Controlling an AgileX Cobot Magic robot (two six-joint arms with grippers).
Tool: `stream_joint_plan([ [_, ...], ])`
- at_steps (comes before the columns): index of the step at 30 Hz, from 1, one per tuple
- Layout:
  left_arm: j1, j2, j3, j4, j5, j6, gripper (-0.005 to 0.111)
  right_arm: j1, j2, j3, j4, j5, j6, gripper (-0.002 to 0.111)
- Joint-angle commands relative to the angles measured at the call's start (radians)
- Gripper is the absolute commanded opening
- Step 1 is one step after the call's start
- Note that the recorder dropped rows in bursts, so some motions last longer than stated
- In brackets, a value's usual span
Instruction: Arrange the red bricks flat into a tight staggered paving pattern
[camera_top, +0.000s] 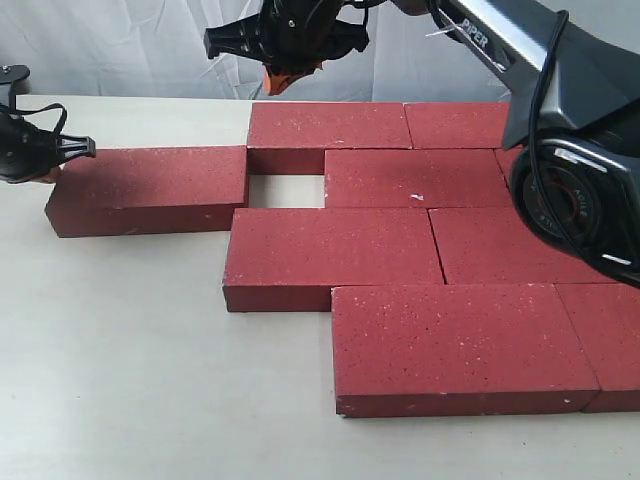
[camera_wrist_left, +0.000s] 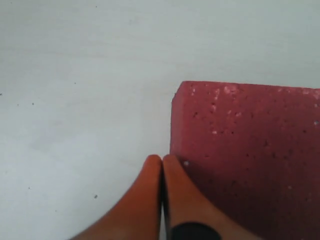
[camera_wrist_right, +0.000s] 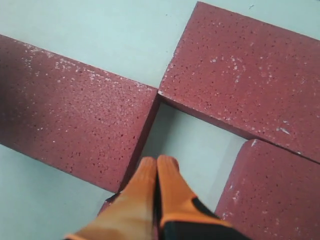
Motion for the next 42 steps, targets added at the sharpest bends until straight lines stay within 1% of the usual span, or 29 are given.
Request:
stream_joint_plan([
  [1, -0.011, 0.0, 0.0, 0.004, -0.039, -0.002, 0.0, -0.003, -0.009, 0.004, -0.018, 0.001, -0.006, -0.001],
  [8, -0.009, 0.0, 0.0, 0.038, -0.062, 0.031, 0.0, -0.003, 0.02, 0.006, 0.008, 0.001, -0.006, -0.001],
  [14, -0.004, 0.0, 0.0, 0.129, -0.032, 0.019, 0.0, -0.003, 0.119, 0.006, 0.055, 0.001, 0.002, -0.001],
  [19, 0.037, 0.0, 0.0, 0.129, -0.026, -0.017, 0.0, -0.003, 0.182, 0.006, 0.051, -0.016, 0.029, -0.001],
  [22, 0.056, 0.0, 0.0, 0.122, -0.024, -0.017, 0.0, -0.003, 0.218, 0.006, 0.121, -0.042, 0.031, -0.001],
  [25, 0.06, 0.006, 0.0, 0.109, -0.024, -0.017, 0.0, 0.001, 0.244, 0.006, 0.18, -0.064, 0.025, -0.001],
  [34, 0.058, 0.088, 0.0, 0.05, 0.004, -0.013, 0.0, 0.018, 0.261, 0.006, 0.239, -0.058, 0.0, -0.001],
  [42, 0.058, 0.09, 0.0, 0.037, 0.006, -0.01, 0.0, 0.018, 0.259, 0.006, 0.217, -0.018, -0.006, -0.001],
])
